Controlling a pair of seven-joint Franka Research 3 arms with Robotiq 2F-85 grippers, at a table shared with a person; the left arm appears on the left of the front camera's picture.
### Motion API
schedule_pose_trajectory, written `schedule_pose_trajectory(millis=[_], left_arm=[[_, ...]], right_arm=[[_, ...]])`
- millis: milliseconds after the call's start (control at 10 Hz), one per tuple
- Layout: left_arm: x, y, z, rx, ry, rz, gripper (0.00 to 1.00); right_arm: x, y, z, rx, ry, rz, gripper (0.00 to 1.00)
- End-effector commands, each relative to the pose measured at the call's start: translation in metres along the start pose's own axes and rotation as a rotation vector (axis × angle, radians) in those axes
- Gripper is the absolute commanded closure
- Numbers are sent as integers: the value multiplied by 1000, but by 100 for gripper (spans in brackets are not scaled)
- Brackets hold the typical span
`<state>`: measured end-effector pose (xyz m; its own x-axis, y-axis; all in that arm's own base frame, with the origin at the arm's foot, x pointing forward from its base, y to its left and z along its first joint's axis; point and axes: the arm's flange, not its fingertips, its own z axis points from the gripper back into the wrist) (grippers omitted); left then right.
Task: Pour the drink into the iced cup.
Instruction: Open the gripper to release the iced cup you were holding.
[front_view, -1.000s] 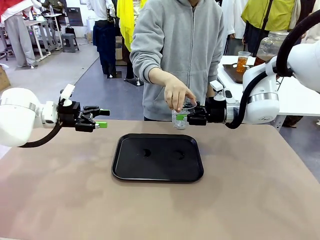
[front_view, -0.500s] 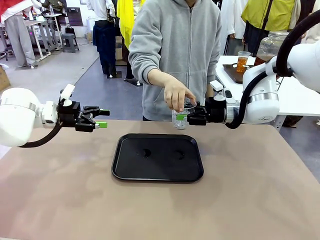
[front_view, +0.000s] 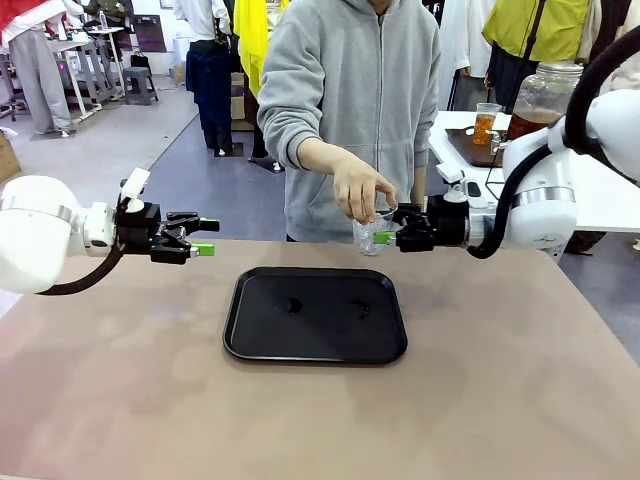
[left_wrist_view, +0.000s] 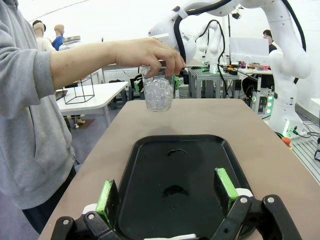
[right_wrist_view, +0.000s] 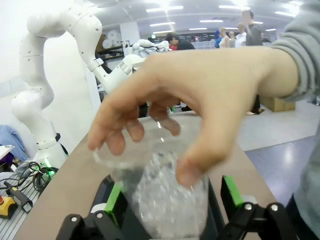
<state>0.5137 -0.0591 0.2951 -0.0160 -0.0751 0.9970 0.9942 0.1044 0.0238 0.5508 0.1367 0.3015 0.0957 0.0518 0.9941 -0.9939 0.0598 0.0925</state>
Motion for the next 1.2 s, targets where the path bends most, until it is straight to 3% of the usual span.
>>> schedule_pose_trajectory(millis=[0, 400, 700, 1100], left_arm=[[2, 0, 0, -3, -5, 6, 0], [2, 0, 0, -3, -5, 6, 0], [2, 0, 0, -3, -5, 6, 0], [2, 0, 0, -3, -5, 6, 0]], right_arm=[[-3, 6, 30, -36, 11, 7, 0], [-24, 13, 97, -78, 5, 33, 0], [-44, 22, 139, -25, -3, 75, 0], [-46, 23, 143, -42, 3, 52, 0]])
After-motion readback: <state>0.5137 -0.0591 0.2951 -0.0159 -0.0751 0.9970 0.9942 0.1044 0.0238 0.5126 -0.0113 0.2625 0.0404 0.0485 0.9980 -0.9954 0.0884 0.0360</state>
